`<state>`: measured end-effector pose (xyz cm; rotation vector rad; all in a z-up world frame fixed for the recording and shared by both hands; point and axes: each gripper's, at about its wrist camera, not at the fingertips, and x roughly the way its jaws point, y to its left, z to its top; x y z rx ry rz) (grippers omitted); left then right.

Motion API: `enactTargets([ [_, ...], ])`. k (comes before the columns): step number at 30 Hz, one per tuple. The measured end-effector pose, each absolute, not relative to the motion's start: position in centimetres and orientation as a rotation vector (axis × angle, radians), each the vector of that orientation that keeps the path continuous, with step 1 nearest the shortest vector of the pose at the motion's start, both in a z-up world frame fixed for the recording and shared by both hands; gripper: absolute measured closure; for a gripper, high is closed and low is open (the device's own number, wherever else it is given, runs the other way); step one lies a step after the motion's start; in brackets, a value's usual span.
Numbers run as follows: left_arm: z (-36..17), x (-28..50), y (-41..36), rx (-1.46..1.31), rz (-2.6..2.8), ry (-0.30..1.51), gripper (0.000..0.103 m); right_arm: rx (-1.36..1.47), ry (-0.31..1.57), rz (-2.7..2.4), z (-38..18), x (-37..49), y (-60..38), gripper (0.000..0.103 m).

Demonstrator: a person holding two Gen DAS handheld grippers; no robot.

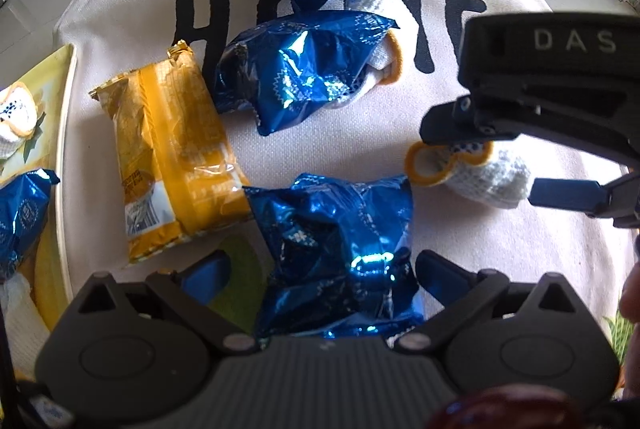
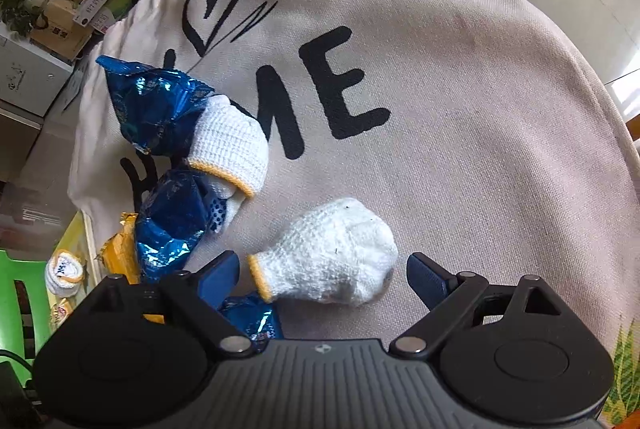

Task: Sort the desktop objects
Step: 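Close the left tool on the blue packet while the right tool grips the glove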

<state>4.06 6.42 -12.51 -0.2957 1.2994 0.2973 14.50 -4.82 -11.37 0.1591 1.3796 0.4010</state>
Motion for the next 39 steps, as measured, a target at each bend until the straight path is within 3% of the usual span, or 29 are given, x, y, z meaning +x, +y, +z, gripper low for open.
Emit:
enactTargets([
  [14,-13.1,4.3,4.9,-0.210,0.312,1.290,0.001,0.117,1.384,0.371,-12.1,14.3,-4.4,0.012],
  [16,-13.0,4.3,4.8,-0.211,0.316,1.277,0.005,0.117,1.374,0.377,-11.9,14.3,-4.5,0.014],
  [19,-12.5,4.3,4.5,-0.200,0.307,1.259,0.017,0.145,1.371,0.399,-11.8,14.3,-4.5,0.028],
  [21,-12.2,4.2,4.4,-0.196,0.304,1.246,0.029,0.137,1.365,0.398,-11.7,14.1,-4.4,0.030],
  [24,-12.0,4.1,4.5,-0.210,0.308,1.238,0.034,0.157,1.358,0.396,-11.5,14.1,-4.6,0.033],
  [39,-10.1,3.7,5.9,-0.295,0.293,1.220,0.035,0.216,1.308,0.379,-9.9,14.6,-5.3,0.034],
])
